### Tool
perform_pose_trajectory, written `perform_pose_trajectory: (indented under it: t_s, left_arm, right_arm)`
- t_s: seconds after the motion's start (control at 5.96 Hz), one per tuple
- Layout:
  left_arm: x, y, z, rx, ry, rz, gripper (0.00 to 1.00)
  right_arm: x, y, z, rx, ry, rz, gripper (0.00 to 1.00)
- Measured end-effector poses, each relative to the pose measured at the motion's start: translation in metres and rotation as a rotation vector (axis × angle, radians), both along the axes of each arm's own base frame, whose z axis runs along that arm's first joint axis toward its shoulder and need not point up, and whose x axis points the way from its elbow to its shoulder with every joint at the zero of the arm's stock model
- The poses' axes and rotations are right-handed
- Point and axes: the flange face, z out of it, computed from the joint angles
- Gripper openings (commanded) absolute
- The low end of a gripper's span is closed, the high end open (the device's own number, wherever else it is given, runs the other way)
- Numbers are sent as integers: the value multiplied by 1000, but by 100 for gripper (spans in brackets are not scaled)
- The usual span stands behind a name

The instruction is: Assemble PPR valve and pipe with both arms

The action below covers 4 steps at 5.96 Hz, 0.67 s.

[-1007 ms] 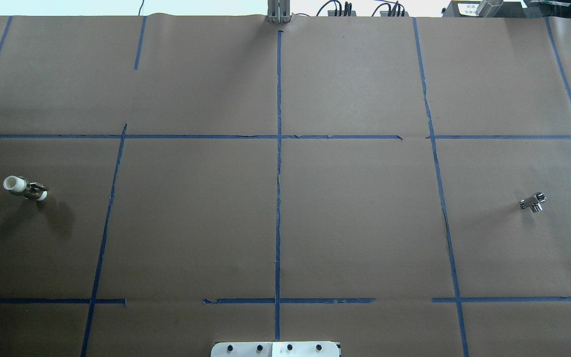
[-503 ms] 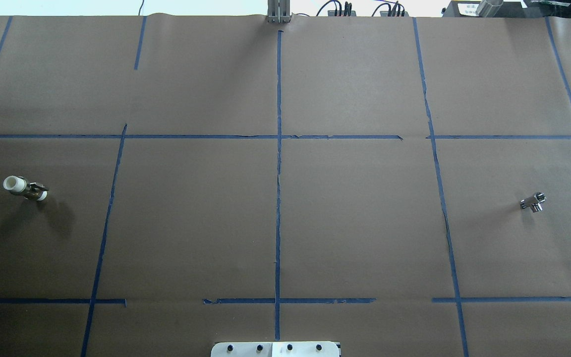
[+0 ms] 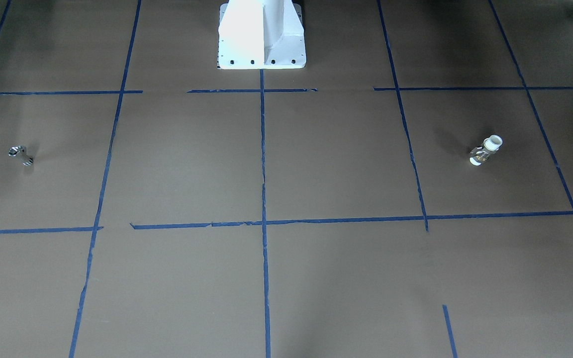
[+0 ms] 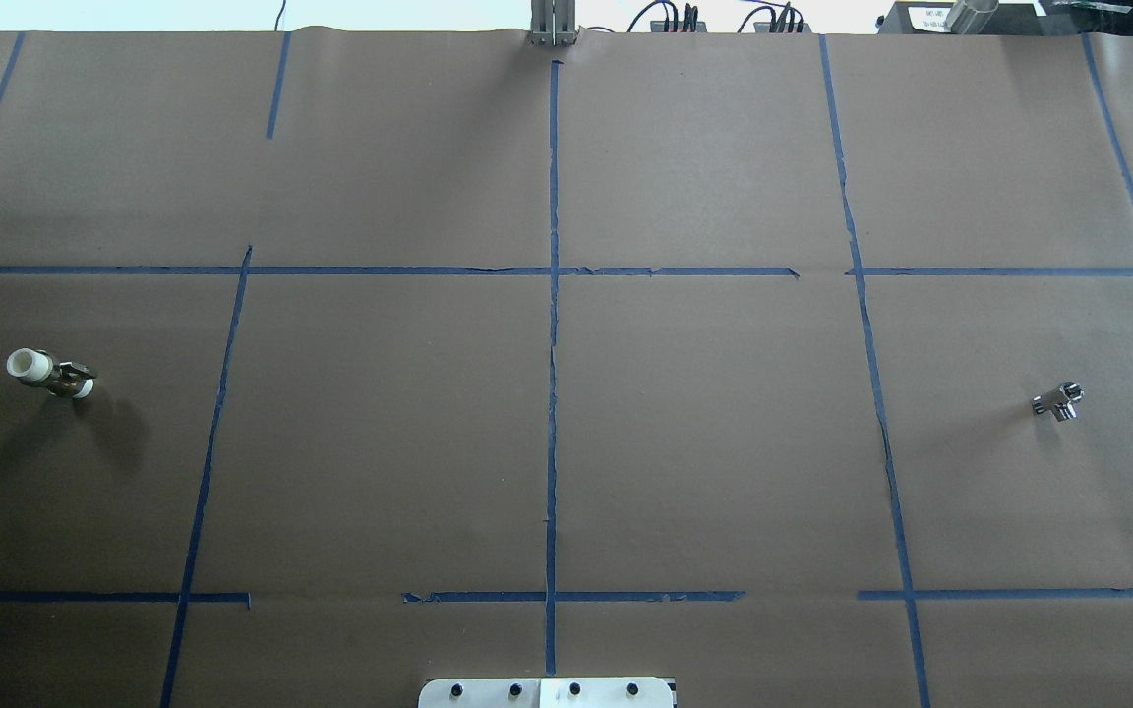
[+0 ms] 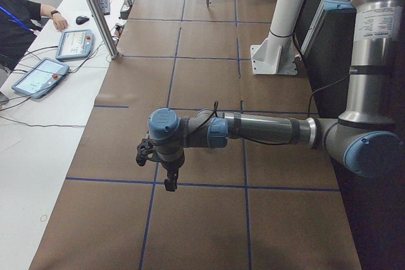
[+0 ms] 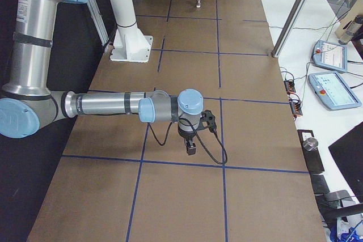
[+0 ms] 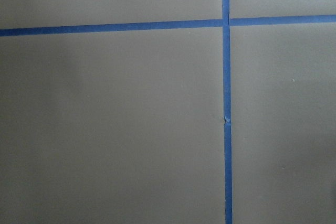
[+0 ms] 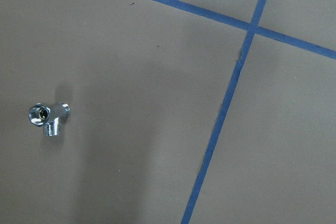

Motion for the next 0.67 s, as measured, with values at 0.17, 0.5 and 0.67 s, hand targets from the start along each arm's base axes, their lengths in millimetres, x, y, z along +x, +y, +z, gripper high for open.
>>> perform_pose_trajectory:
  t_s: [0.17,0.5,0.67]
  left_arm:
    - [1,-10,-12,69,3,5,100]
    - [68,-12,-23,171,36,56,100]
    - [116,-4,-28,149,77,13,100]
  right_arm:
    - [0,0,0,1,0,0,100]
    - [0,0,-2,3,-2,1,100]
    - [0,0,-3,5,-2,1,100]
